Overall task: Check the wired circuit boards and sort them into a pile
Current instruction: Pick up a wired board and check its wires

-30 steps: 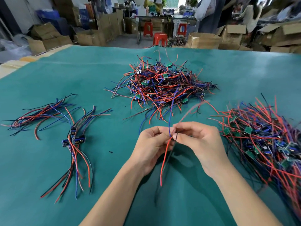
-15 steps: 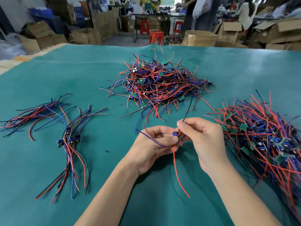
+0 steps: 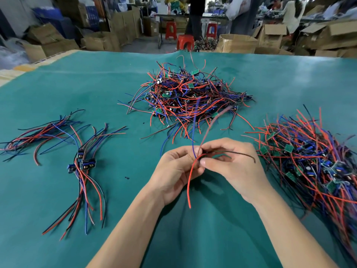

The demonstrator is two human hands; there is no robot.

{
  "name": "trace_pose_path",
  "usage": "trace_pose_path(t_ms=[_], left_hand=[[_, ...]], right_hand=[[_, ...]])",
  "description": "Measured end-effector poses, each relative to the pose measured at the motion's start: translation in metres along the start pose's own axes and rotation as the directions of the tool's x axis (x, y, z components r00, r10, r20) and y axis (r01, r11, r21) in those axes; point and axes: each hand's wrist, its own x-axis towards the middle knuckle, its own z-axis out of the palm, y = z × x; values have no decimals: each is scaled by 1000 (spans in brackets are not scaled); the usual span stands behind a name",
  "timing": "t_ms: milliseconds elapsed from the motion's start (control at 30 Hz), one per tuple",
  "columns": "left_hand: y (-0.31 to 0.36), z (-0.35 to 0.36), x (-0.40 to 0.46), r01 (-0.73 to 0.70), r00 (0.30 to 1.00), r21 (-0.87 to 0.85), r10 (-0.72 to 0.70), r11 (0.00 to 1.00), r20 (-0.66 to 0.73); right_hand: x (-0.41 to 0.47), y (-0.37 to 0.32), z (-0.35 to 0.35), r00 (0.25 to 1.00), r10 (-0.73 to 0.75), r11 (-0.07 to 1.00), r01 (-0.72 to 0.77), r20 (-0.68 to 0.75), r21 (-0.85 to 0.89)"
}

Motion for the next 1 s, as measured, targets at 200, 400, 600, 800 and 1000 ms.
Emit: trace_pose_path(t_ms=[200, 400, 600, 800, 1000], left_hand=[[1, -2, -1, -14, 1000, 8, 14, 1000, 26], [1, 0, -2, 26, 999, 16, -27, 1000, 39], [-3, 2, -2, 47, 999, 88, -48, 995, 14], [-5, 2, -1, 13, 999, 138, -18, 990, 42], [-6, 4, -3, -51, 986, 226, 13, 973, 163]], right_hand=[[1, -1, 4, 998, -48, 996, 51, -43, 70], [2, 3, 2, 988, -3, 992, 22, -153, 122], [2, 7, 5, 974, -11, 1000, 12, -226, 3], [3, 6, 1, 946, 204, 963, -147, -253, 226], [8, 1, -13, 898, 213, 964, -129, -385, 231]])
